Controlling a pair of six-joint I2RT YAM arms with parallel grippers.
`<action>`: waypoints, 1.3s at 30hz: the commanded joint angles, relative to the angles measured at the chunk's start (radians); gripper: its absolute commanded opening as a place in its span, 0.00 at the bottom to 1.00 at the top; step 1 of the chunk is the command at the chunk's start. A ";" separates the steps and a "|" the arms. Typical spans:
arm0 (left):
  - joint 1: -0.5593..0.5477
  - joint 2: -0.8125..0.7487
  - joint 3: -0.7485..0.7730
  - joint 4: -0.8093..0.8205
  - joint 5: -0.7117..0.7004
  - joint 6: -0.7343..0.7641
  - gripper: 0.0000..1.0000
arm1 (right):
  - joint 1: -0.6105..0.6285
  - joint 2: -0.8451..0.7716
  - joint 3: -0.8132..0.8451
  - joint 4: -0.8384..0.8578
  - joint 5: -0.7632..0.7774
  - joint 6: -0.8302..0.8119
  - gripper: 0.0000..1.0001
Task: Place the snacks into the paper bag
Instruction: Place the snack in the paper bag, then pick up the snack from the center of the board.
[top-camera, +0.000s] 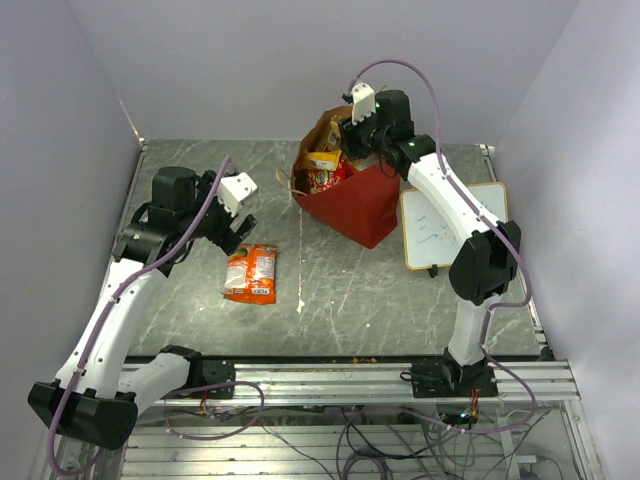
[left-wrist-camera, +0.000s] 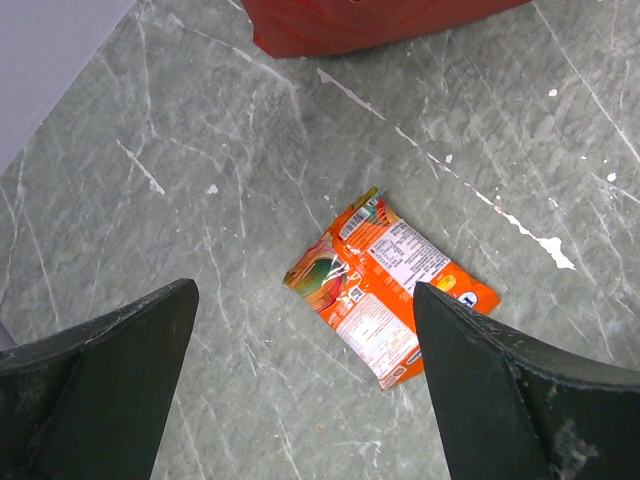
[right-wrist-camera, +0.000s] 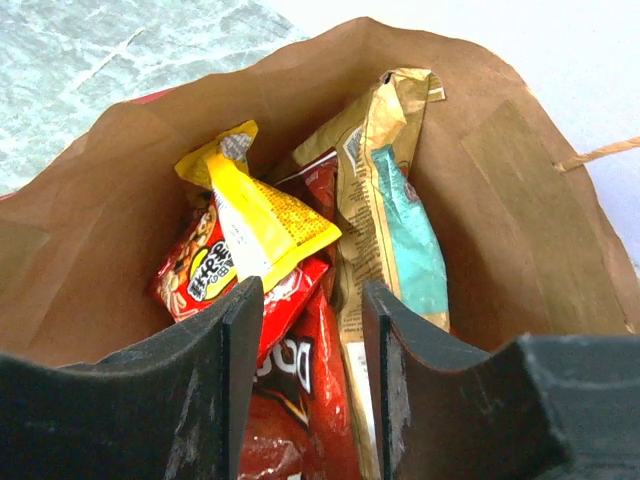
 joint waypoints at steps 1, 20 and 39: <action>0.007 0.012 -0.033 0.040 0.016 0.025 0.99 | -0.003 -0.086 -0.037 0.013 -0.008 -0.016 0.44; 0.229 0.302 -0.060 0.012 0.133 0.099 0.93 | 0.001 -0.468 -0.323 -0.039 -0.277 -0.089 0.50; 0.303 0.776 0.109 -0.025 0.315 0.161 0.90 | -0.008 -0.627 -0.513 -0.021 -0.501 -0.085 0.56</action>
